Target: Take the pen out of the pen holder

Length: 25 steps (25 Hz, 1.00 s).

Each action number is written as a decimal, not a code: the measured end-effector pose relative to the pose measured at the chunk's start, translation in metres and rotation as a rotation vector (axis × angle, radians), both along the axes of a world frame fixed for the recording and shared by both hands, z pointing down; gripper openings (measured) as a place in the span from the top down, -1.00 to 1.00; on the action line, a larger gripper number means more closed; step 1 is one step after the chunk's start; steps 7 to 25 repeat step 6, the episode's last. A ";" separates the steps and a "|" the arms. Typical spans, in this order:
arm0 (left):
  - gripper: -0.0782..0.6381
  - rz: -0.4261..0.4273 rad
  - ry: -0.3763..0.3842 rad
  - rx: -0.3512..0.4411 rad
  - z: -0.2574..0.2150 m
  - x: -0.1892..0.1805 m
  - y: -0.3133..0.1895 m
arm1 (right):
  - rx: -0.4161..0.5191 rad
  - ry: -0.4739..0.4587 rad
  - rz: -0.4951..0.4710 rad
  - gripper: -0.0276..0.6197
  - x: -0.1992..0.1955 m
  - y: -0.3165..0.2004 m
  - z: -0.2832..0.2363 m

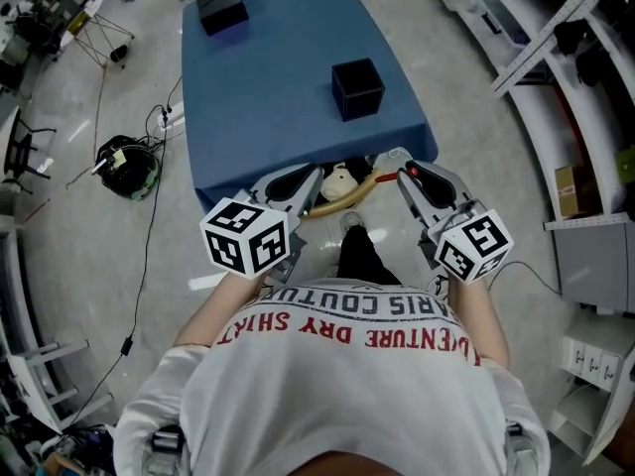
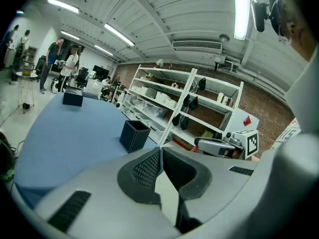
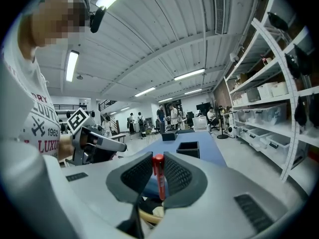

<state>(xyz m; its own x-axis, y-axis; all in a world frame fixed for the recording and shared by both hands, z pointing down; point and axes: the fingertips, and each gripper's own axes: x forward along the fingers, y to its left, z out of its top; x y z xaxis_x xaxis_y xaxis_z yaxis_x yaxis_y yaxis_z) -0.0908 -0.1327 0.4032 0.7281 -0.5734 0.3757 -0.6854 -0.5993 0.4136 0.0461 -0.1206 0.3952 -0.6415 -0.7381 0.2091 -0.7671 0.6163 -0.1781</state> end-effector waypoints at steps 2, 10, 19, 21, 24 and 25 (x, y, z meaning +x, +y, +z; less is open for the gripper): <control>0.67 -0.003 -0.001 -0.003 0.001 0.000 -0.002 | -0.001 -0.003 0.007 0.69 0.004 -0.002 0.001; 0.67 -0.002 0.000 0.001 0.000 0.005 -0.007 | -0.002 -0.005 0.023 0.69 0.013 -0.005 0.001; 0.67 -0.002 0.000 0.001 0.000 0.005 -0.007 | -0.002 -0.005 0.023 0.69 0.013 -0.005 0.001; 0.67 -0.002 0.000 0.001 0.000 0.005 -0.007 | -0.002 -0.005 0.023 0.69 0.013 -0.005 0.001; 0.67 -0.002 0.000 0.001 0.000 0.005 -0.007 | -0.002 -0.005 0.023 0.69 0.013 -0.005 0.001; 0.67 -0.002 0.000 0.001 0.000 0.005 -0.007 | -0.002 -0.005 0.023 0.69 0.013 -0.005 0.001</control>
